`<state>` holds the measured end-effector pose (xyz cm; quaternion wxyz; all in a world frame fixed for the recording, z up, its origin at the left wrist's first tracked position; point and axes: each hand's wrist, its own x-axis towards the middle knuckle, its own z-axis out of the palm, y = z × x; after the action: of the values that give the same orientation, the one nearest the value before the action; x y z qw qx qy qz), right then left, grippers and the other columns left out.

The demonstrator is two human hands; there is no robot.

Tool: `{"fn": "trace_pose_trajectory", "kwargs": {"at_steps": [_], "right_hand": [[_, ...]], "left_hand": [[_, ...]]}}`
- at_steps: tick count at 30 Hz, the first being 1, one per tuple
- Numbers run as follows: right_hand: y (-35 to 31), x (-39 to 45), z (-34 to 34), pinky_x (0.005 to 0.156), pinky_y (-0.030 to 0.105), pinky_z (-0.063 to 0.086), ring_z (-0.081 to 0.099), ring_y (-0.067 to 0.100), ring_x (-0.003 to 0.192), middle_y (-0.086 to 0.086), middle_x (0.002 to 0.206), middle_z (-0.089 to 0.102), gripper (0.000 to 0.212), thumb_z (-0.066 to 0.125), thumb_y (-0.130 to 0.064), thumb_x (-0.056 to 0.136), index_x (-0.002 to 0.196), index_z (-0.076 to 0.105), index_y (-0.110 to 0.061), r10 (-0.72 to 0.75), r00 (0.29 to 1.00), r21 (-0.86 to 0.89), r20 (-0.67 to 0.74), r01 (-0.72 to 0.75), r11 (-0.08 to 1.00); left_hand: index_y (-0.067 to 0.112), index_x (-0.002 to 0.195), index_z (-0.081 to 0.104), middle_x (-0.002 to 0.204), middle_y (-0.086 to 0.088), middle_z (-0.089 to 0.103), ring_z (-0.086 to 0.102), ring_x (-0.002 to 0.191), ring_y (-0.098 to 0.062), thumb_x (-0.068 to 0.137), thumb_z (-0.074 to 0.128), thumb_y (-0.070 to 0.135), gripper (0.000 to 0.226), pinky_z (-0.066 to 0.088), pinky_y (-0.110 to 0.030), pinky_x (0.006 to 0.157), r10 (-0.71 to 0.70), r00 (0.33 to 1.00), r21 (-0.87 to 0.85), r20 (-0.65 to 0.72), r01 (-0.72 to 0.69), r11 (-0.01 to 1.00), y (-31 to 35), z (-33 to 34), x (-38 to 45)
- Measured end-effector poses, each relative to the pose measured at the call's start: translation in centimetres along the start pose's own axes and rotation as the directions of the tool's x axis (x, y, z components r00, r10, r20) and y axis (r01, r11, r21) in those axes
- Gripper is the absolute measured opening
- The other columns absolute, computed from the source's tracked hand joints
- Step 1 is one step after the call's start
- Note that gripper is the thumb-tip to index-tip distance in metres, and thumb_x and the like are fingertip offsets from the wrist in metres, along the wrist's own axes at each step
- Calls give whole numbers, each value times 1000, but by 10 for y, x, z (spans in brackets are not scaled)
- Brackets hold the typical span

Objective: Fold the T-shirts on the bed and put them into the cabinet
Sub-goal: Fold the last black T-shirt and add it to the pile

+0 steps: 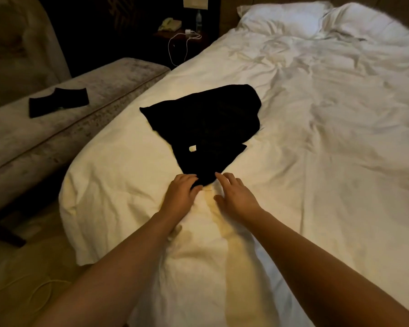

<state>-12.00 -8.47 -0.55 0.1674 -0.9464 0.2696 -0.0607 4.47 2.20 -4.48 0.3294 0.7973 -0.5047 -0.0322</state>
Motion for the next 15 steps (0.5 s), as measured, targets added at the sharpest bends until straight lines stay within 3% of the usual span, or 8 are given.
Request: {"fn": "trace_pose_trajectory", "kwargs": {"at_steps": [4,8,12,15], "right_hand": [[1,20,8,101,41,45,42,33,132,8,160,24,58,54,-25,99,153,32,-20,-13,999,14,-37,13,1000],[11,32,8,96,46,49,45,41,129,16,153,37,23,62,-17,94,115,67,-10,-108,986,59,-123,116,991],[23,18,1,95,45,48,51,38,117,15,130,61,20,55,-16,92,105,67,-6,-190,973,59,-128,199,978],[40,-10,-6,87,39,44,52,31,107,11,107,65,17,52,-13,89,102,62,-8,-140,982,112,-131,155,982]], "left_hand": [[4,119,66,114,-12,67,59,108,-27,100,57,23,29,43,-31,90,12,1000,-83,-24,-14,996,3,-4,-8],[6,110,67,102,-11,67,59,95,-23,96,44,45,47,48,-37,78,80,997,-71,-8,-81,994,7,-3,-14],[2,100,70,92,-12,70,57,86,-18,93,56,41,41,47,-32,71,215,972,-49,-90,-220,974,19,1,-20],[0,102,70,96,-14,70,57,89,-17,92,60,39,42,48,-30,77,285,951,-100,-124,-297,949,37,3,-27]]}}
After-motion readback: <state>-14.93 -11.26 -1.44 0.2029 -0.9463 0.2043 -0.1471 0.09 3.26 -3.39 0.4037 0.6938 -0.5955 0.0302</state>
